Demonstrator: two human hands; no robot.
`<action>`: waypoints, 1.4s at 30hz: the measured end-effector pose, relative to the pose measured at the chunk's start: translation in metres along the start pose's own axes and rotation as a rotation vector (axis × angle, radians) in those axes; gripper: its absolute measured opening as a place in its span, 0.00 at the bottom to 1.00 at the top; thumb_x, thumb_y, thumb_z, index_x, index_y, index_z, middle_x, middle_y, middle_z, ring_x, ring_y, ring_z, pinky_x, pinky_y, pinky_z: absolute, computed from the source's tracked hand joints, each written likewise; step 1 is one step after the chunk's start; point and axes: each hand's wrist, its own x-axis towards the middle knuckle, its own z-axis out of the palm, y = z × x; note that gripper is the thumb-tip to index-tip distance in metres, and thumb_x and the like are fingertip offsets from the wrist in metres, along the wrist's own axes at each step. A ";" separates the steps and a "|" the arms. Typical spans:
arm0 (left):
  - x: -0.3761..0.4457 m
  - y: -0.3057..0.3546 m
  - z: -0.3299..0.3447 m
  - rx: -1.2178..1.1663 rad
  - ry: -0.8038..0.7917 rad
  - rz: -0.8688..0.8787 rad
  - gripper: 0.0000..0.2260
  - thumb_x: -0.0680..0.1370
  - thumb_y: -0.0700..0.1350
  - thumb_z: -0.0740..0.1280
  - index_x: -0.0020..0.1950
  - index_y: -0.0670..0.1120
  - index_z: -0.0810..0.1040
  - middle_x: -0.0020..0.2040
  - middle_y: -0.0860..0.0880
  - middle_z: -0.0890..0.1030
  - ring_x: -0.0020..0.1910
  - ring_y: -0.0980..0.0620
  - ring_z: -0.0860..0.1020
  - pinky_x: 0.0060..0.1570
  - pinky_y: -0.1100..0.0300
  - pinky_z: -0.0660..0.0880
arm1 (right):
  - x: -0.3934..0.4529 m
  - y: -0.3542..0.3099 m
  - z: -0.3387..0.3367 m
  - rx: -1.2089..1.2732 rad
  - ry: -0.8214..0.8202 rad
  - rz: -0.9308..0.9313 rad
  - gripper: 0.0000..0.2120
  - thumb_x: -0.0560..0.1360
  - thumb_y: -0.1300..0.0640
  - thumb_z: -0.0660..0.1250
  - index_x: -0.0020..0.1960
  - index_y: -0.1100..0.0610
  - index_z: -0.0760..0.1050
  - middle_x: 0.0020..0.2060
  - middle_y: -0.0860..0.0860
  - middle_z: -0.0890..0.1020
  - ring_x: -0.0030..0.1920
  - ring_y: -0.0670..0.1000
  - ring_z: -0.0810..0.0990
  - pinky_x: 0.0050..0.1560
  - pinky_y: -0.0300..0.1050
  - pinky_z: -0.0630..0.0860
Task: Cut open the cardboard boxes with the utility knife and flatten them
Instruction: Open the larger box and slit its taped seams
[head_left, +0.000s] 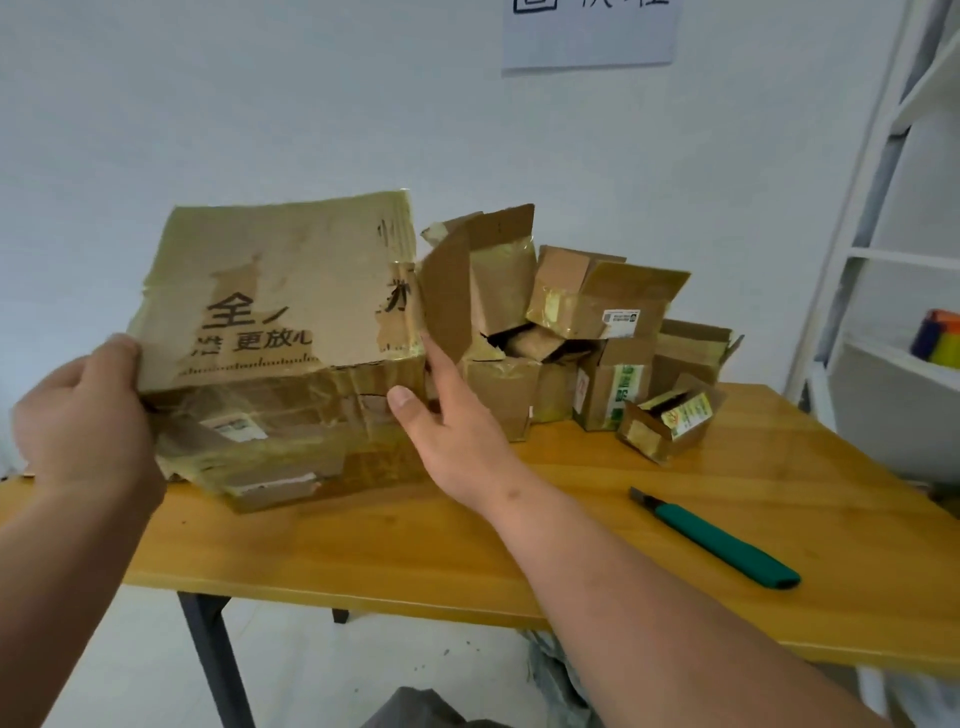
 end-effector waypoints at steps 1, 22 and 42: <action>0.024 -0.019 -0.014 -0.021 0.014 0.000 0.36 0.59 0.74 0.69 0.48 0.44 0.77 0.51 0.33 0.78 0.46 0.31 0.80 0.40 0.23 0.72 | 0.002 0.000 0.001 0.027 -0.016 0.009 0.31 0.82 0.39 0.56 0.79 0.37 0.44 0.79 0.41 0.57 0.78 0.48 0.56 0.77 0.54 0.54; -0.031 0.034 0.086 0.545 -0.293 0.039 0.32 0.72 0.74 0.55 0.70 0.59 0.71 0.65 0.49 0.76 0.61 0.43 0.75 0.57 0.45 0.75 | 0.013 0.071 -0.024 -0.132 0.273 0.252 0.22 0.84 0.44 0.54 0.69 0.56 0.72 0.56 0.48 0.78 0.60 0.52 0.76 0.51 0.44 0.68; -0.093 0.056 0.146 1.361 -0.709 0.785 0.25 0.80 0.65 0.46 0.73 0.61 0.65 0.71 0.55 0.71 0.69 0.45 0.68 0.65 0.45 0.67 | -0.068 0.147 -0.111 -0.980 -0.004 0.955 0.23 0.81 0.55 0.48 0.73 0.59 0.64 0.73 0.60 0.67 0.73 0.62 0.64 0.74 0.61 0.56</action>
